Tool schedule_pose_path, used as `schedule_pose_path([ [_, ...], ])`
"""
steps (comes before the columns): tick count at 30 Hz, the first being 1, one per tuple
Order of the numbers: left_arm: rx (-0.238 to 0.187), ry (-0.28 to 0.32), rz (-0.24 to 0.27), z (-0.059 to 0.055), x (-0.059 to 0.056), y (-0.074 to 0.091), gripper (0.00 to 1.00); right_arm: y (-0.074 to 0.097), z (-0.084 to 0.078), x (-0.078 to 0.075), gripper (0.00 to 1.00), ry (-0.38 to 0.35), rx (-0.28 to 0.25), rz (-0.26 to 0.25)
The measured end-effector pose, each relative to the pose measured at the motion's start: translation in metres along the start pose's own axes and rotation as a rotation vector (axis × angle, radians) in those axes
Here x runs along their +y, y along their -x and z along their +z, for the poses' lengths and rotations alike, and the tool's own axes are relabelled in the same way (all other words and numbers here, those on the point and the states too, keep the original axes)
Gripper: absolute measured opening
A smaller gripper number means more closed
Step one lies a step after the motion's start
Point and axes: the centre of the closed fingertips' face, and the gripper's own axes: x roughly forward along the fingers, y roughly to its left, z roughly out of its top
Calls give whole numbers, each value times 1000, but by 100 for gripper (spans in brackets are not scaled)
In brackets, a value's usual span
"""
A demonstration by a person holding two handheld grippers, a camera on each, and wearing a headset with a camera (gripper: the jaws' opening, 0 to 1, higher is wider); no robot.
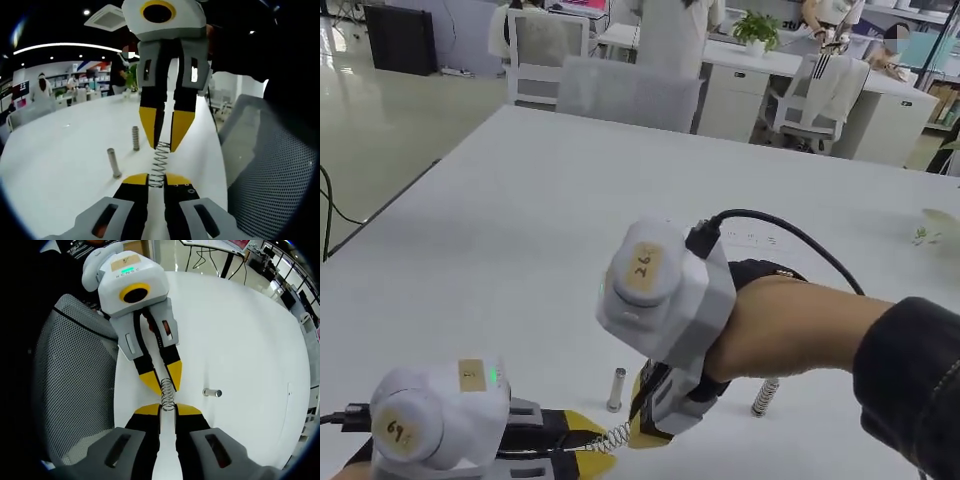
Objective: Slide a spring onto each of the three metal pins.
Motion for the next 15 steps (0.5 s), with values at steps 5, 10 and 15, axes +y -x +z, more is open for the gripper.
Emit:
schedule_pose_path([
  [5, -8, 5, -11, 3, -3, -3, 3, 6, 11, 1, 8, 4, -40, -6],
  [10, -27, 26, -14, 8, -4, -3, 3, 9, 22, 1, 8, 33, -87, -23],
  [15, -44, 42, -17, 10, -3, -2, 3, 8, 23, 1, 11, 55, -88, -22],
])
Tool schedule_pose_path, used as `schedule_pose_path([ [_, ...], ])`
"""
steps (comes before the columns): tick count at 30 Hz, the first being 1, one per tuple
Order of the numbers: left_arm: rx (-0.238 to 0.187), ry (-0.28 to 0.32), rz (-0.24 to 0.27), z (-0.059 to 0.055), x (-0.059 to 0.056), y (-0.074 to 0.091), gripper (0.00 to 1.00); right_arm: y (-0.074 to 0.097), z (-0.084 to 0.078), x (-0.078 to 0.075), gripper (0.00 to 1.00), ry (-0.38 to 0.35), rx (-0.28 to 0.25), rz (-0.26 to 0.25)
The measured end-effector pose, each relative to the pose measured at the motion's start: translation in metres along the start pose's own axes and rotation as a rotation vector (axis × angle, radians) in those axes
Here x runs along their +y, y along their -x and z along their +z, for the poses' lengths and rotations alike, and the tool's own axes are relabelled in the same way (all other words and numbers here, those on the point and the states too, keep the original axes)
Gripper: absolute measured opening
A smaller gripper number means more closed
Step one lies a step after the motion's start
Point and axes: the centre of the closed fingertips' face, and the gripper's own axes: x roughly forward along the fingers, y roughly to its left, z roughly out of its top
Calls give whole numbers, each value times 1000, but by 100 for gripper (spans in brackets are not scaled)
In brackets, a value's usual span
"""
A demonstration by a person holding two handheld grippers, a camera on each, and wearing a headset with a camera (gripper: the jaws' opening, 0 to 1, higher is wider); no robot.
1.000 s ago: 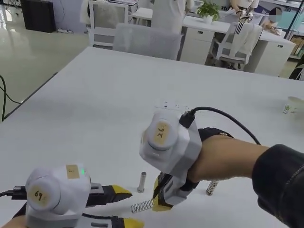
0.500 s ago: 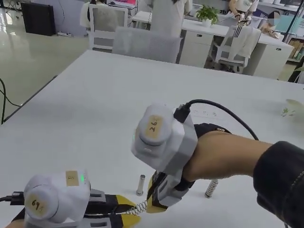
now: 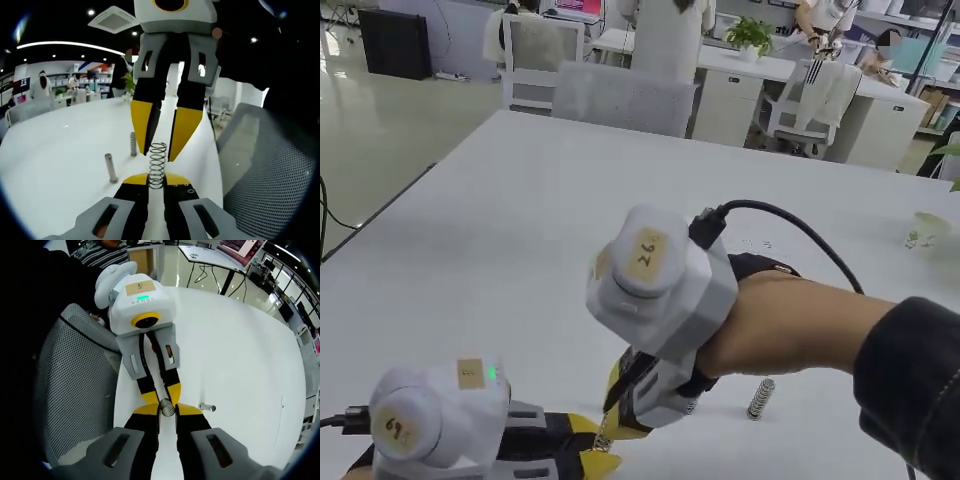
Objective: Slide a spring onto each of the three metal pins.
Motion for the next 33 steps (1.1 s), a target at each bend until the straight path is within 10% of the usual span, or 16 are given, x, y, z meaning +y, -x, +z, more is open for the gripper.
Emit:
schedule_pose_path([
  [24, -37, 11, 5, 8, 3, -1, 4, -10, -11, -3, 8, -5, 38, 15],
  [33, -7, 36, 35, -4, 10, 5, 22, 1, -15, -17, 8, -30, 40, -20],
])
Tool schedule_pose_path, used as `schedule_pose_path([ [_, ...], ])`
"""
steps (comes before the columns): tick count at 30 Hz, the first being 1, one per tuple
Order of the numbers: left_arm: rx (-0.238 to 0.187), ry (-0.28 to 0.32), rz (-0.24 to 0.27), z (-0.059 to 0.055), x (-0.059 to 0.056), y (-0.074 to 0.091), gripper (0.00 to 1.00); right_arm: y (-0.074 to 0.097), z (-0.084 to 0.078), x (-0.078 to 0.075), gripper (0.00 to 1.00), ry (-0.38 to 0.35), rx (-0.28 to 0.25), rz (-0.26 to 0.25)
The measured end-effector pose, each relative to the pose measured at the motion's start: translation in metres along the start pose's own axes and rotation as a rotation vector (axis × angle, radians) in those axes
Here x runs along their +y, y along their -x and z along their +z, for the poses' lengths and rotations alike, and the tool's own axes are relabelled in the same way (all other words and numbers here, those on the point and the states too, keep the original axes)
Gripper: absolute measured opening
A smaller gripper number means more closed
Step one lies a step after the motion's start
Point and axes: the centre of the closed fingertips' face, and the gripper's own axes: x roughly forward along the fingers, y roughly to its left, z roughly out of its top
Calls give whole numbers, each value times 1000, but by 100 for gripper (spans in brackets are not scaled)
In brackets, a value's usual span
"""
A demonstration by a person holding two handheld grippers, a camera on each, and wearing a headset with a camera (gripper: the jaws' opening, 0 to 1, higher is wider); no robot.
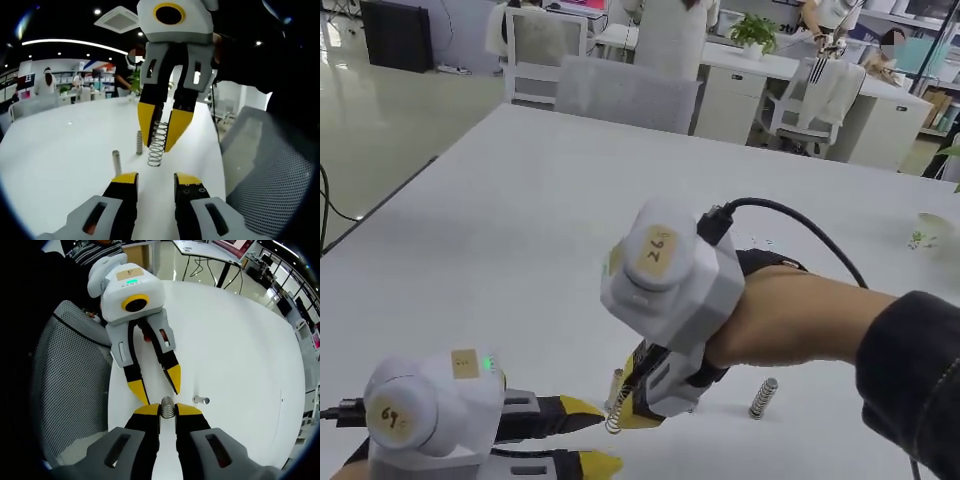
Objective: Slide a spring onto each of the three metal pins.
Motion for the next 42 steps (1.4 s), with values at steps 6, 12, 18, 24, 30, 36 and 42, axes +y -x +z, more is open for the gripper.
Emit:
schedule_pose_path([
  [6, -2, 16, 26, -3, 5, 3, 32, 9, -1, -17, 8, -27, -13, -47],
  [12, -6, 26, 29, -4, 5, 3, 38, 11, -5, -33, 8, -50, -5, -86],
  [18, -9, 37, 23, -5, 3, 2, 43, 11, -7, -48, 8, -68, 0, -108],
  [24, -10, 31, 13, -4, 0, 2, 44, 4, -5, -56, 8, -73, 13, -107],
  [30, -10, 28, 8, -5, -2, 4, 45, -5, -5, -59, 8, -69, 31, -92],
  [36, -10, 30, 13, -6, -2, 6, 45, -9, -7, -60, 8, -61, 51, -88],
  [42, -12, 31, 19, -5, -2, 7, 45, -11, -7, -61, 8, -59, 56, -82],
])
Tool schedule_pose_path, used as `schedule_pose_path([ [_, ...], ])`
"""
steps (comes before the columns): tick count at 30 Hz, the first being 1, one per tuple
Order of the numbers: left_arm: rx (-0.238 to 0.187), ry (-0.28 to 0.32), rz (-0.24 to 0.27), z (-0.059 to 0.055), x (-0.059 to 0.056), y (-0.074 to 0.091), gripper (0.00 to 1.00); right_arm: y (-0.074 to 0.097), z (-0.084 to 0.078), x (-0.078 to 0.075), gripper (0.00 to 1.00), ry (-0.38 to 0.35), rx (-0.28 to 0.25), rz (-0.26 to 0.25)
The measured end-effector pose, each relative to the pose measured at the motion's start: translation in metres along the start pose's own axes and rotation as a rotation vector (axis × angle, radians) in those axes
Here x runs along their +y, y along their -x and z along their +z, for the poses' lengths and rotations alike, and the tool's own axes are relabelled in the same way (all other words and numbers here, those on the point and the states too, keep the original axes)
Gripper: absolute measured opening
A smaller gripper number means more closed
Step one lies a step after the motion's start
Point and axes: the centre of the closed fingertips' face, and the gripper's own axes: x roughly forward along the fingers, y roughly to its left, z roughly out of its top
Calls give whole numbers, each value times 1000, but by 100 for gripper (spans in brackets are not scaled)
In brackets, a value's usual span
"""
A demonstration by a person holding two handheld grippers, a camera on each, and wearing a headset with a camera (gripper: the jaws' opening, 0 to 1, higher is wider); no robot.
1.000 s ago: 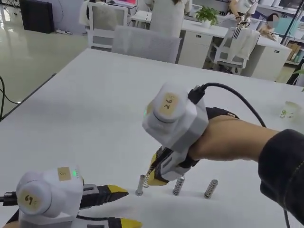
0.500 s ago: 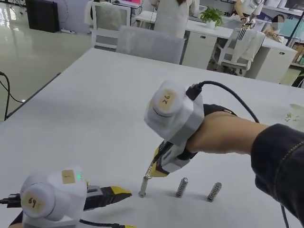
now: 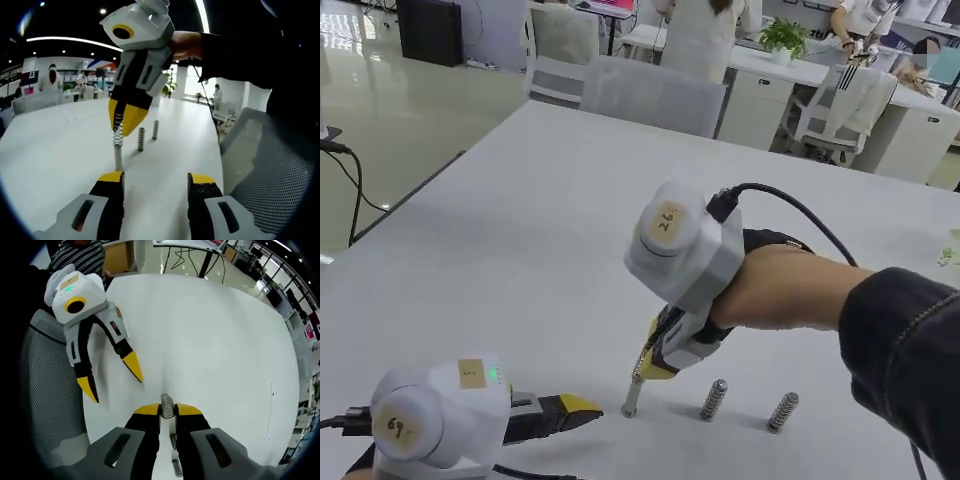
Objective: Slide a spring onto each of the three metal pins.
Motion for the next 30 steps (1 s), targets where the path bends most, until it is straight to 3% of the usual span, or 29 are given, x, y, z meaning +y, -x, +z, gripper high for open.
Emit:
schedule_pose_path([
  [11, -1, 0, 9, 1, 1, 1, 43, -10, -3, -1, 8, 9, 25, 9],
  [30, 9, 6, 18, -2, 3, 2, 42, -44, -13, -3, 8, -29, 33, 23],
])
